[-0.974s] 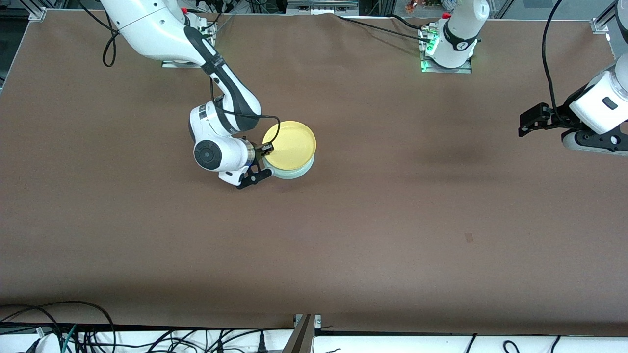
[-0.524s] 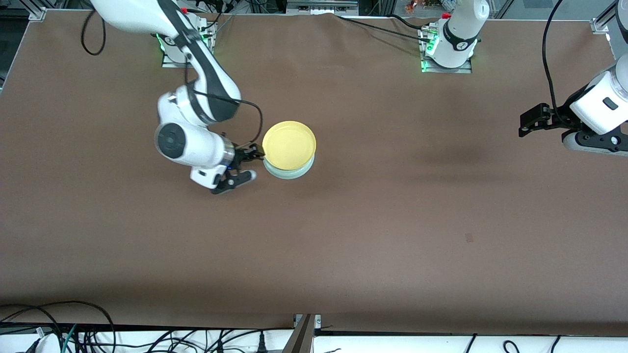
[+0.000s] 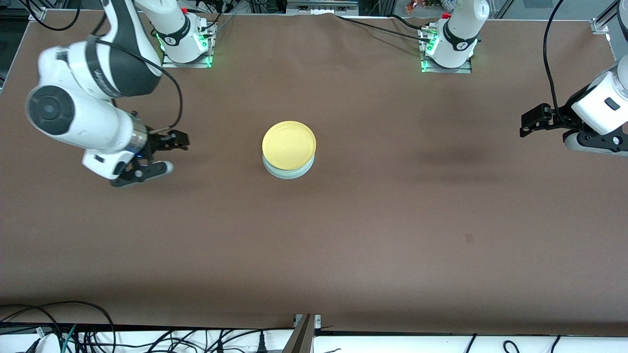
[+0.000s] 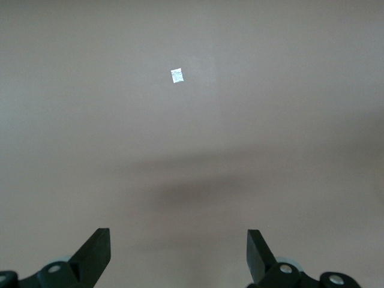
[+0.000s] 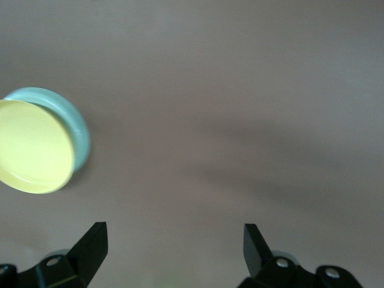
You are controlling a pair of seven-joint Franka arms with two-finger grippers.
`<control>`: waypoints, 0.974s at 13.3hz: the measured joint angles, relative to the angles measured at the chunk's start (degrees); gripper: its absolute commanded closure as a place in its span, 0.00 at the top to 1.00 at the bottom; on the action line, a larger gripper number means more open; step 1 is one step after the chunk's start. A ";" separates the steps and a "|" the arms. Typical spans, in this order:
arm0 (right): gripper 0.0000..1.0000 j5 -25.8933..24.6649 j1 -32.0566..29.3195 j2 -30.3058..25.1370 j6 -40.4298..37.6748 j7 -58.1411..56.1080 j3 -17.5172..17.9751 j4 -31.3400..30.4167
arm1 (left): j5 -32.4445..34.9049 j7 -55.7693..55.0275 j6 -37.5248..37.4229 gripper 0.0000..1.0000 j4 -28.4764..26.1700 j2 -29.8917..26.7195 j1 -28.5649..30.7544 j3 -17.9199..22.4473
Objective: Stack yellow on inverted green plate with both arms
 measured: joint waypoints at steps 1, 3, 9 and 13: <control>1.00 -2.54 0.00 0.01 -1.95 -0.04 -0.22 2.11 | 0.00 0.00 0.00 1.00 0.00 0.00 -0.02 -0.03; 1.00 -5.65 0.05 0.09 -4.84 -0.05 -0.51 5.63 | 0.00 0.00 0.00 1.00 0.00 0.00 -0.02 -0.03; 1.00 -6.09 -0.20 0.43 -6.55 -0.09 -4.78 12.04 | 0.00 0.00 0.00 1.00 0.00 0.13 -0.02 -0.03; 1.00 -6.19 -0.11 0.80 -7.37 -0.05 -4.73 13.58 | 0.00 0.00 0.00 1.00 0.00 0.13 -0.02 -0.03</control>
